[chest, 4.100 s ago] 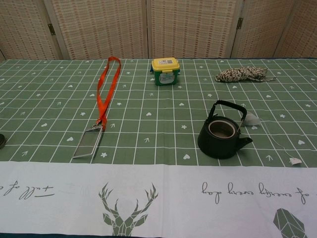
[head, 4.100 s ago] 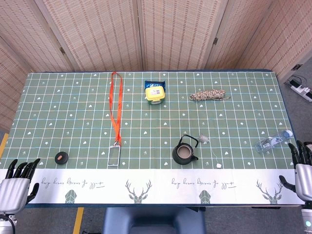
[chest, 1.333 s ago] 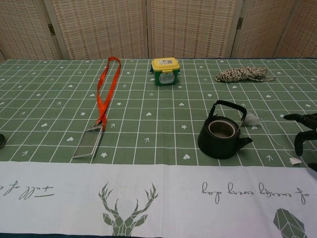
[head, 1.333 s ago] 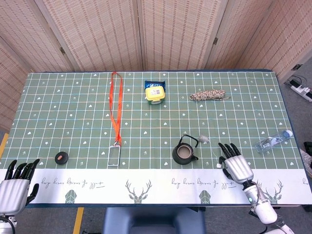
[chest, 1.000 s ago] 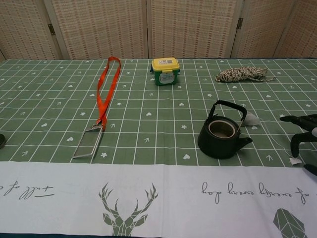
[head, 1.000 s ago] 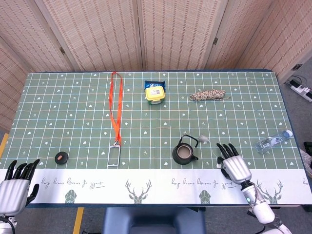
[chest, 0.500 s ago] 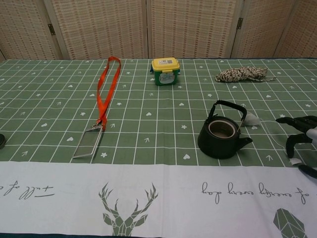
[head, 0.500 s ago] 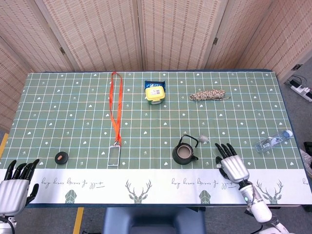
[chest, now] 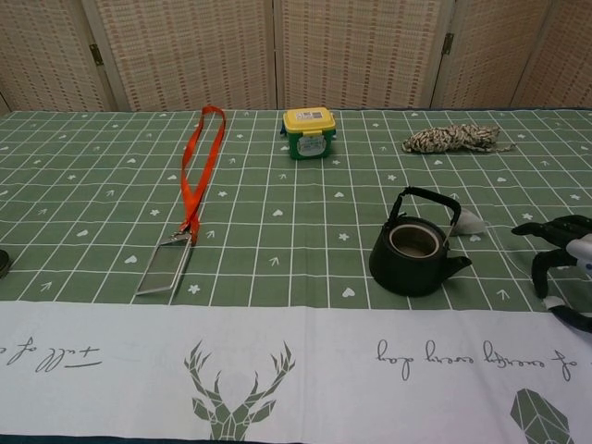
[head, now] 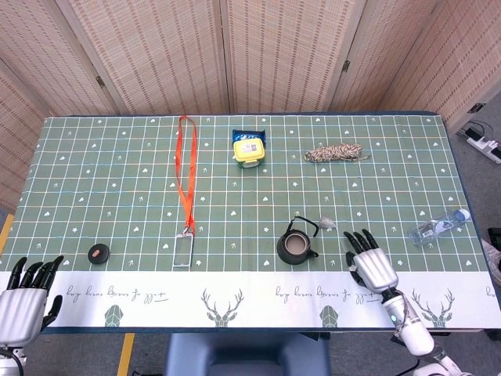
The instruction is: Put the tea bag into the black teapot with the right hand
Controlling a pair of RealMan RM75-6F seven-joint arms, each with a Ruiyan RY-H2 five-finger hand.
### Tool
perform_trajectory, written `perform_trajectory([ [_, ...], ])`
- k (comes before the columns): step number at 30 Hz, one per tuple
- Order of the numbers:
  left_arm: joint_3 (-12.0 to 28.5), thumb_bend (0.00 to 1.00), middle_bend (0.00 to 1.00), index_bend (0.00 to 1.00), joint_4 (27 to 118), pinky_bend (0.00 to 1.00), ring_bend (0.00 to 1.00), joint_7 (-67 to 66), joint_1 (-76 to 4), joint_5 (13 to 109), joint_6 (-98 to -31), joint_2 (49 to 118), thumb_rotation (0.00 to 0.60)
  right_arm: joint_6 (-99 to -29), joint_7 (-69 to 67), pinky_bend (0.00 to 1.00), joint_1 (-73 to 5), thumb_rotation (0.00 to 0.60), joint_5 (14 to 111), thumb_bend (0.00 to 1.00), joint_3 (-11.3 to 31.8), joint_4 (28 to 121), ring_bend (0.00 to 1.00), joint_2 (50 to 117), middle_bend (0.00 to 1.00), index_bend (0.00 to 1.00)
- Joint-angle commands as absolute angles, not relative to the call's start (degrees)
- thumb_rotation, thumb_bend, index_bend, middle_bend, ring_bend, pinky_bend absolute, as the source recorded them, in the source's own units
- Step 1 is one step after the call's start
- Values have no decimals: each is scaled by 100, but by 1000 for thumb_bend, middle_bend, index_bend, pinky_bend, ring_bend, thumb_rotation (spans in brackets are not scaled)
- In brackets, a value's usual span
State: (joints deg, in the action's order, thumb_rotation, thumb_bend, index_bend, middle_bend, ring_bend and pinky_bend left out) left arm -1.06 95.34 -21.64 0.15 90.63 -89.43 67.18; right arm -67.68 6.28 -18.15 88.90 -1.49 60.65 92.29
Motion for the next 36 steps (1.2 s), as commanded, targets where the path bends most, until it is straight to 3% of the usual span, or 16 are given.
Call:
perform_trajectory([
  [1, -110, 408, 198, 67, 9526, 53, 148, -2150, 14, 9082, -8951, 6715, 600, -6760, 631, 0, -1824, 600, 8886, 470, -149, 6052, 96, 9236, 117, 611],
  [23, -122, 408, 198, 42, 9452, 52, 142, -2073, 40, 9229, -9064, 6740, 600, -6956, 588, 0, -1850, 600, 8906, 536, -77, 6131, 130, 9153, 159, 671],
  [29, -112, 408, 198, 37, 9440, 53, 141, -2079, 40, 9221, -9060, 6747, 600, -7316, 729, 0, -1945, 600, 9042, 536, 121, 6714, 124, 8791, 160, 671],
  [36, -92, 408, 198, 41, 9434, 53, 141, -2140, 38, 9174, -9038, 6770, 600, -7587, 1311, 0, -2099, 600, 9064, 536, 505, 8118, 124, 7997, 160, 671],
])
